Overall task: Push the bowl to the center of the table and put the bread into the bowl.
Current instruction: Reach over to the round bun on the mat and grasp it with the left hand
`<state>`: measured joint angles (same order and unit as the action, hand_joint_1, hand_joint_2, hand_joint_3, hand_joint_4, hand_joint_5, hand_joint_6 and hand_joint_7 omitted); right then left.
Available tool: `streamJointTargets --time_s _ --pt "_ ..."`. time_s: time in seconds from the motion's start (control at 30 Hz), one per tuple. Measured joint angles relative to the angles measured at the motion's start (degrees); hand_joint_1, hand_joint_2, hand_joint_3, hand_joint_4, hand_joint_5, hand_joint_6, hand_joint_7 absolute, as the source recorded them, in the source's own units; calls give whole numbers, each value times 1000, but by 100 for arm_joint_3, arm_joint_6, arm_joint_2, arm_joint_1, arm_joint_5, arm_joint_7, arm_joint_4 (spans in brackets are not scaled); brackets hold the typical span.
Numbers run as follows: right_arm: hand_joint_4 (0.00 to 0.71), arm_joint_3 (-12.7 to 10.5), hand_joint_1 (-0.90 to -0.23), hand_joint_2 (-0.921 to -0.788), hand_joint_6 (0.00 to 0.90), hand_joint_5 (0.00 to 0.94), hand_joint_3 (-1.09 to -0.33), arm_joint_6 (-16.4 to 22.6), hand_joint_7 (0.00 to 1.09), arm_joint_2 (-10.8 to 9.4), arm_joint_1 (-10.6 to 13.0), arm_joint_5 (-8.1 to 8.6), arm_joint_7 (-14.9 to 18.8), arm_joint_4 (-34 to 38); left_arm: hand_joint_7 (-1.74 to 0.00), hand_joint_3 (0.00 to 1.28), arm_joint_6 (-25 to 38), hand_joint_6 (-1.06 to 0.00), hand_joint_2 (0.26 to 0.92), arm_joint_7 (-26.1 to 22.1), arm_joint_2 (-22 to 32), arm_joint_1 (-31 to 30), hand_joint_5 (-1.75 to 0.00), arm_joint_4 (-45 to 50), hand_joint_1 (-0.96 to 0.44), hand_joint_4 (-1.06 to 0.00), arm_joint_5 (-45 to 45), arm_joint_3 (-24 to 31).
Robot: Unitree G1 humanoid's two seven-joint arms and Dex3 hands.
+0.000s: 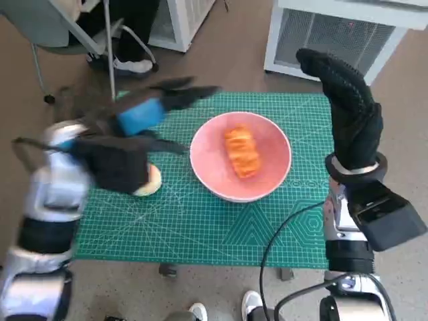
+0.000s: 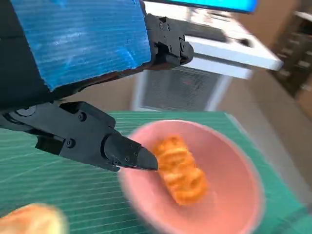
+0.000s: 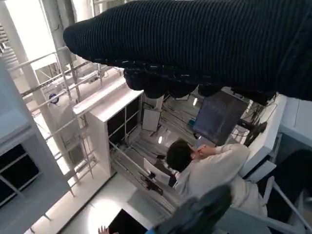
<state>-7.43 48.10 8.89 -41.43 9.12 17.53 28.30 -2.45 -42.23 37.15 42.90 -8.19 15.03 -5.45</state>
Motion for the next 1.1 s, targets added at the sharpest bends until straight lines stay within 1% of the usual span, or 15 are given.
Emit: streamJointTargets --time_s 0.27,0.57,0.8,1.0,1.1 --pt "-1 0 -511 -921 -1 474 -908 12 517 -2 -6 9 1 69 -44 2 62 -299 870 77 485 -488 -15 136 -288 -154 -16 351" --pt "-1 6 -515 -921 -1 475 -902 87 521 -2 -19 7 5 212 -46 0 100 -314 859 290 653 -1001 -10 156 -281 -169 29 423" --pt "-1 15 -519 -921 -1 475 -893 132 525 3 -49 33 82 353 -47 0 90 -327 855 440 653 -1181 -7 -90 -276 -175 109 344" --pt "-1 15 -526 -921 -1 461 -884 145 532 8 -83 185 211 429 -46 0 90 -333 856 517 646 -1176 -6 -368 -271 -183 300 111" --pt "-1 15 -524 -921 -1 457 -882 156 533 15 -98 214 268 449 -45 0 113 -336 856 540 604 -1173 -6 -513 -266 -187 381 -32"
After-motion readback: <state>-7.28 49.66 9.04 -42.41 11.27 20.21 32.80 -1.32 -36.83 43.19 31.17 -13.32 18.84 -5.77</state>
